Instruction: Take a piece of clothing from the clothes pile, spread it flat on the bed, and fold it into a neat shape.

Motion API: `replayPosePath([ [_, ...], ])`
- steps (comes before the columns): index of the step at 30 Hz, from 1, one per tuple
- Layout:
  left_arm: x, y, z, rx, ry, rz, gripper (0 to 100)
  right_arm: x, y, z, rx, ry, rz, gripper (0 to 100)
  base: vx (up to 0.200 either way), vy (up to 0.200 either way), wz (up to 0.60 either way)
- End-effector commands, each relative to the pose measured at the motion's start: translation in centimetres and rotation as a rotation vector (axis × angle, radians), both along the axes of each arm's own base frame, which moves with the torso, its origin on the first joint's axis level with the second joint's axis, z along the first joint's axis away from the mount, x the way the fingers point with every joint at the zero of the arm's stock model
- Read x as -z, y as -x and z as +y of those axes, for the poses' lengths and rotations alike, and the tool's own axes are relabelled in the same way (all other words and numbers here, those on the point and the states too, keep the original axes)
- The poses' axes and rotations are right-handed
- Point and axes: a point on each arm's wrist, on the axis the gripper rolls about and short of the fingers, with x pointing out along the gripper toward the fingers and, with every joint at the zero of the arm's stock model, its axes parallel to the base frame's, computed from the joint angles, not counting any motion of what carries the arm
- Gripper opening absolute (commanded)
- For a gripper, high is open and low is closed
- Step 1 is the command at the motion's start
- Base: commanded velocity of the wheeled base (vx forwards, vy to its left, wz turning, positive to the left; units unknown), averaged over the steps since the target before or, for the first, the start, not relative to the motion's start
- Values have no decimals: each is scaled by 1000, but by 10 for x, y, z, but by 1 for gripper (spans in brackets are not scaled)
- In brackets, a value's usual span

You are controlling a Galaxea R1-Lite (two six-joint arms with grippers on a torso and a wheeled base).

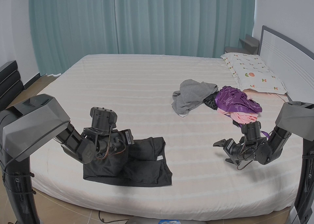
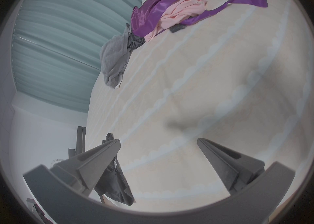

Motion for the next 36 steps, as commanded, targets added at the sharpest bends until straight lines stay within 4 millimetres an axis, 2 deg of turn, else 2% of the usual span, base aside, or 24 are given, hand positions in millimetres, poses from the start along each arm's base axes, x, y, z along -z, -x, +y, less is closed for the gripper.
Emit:
replayPosePath([
  [1, 2, -11, -22, 32, -10, 9, 0, 0, 0, 0, -1, 0, 1, 100, 0, -200, 0],
  [12, 35, -23, -33, -25, -82, 48, 0, 1, 0, 1, -2, 2, 2, 100, 0, -18, 0],
  [13, 36, -22, -32, -30, -79, 58, 100, 1, 0, 2, -4, 2, 2, 100, 0, 0, 0],
  [19, 39, -14, -34, -40, -62, 88, 100, 1, 0, 2, -4, 2, 2, 100, 0, 0, 0],
  [24, 20, 5, -24, -57, -45, 96, 100, 1, 1, 1, -4, 2, 4, 100, 0, 0, 0],
  [28, 7, 23, 2, -161, 31, 142, 100, 1, 1, 1, -4, 2, 4, 100, 0, 0, 0],
  [29, 3, 25, 15, -200, 59, 156, 100, 1, 1, 1, -4, 2, 4, 100, 0, 0, 0],
  [30, 3, 25, 15, -200, 59, 156, 100, 1, 1, 1, -4, 2, 4, 100, 0, 0, 0],
  [31, 2, 25, 32, -251, 81, 169, 100, 1, 1, 1, -4, 2, 4, 100, 0, 0, 0],
  [32, 2, 24, 39, -275, 90, 174, 100, 1, 1, 1, -5, 3, 3, 100, 0, 0, 0],
  [36, 9, 26, 58, -361, 149, 219, 100, 1, 1, 1, -5, 3, 3, 100, 0, 0, 0],
])
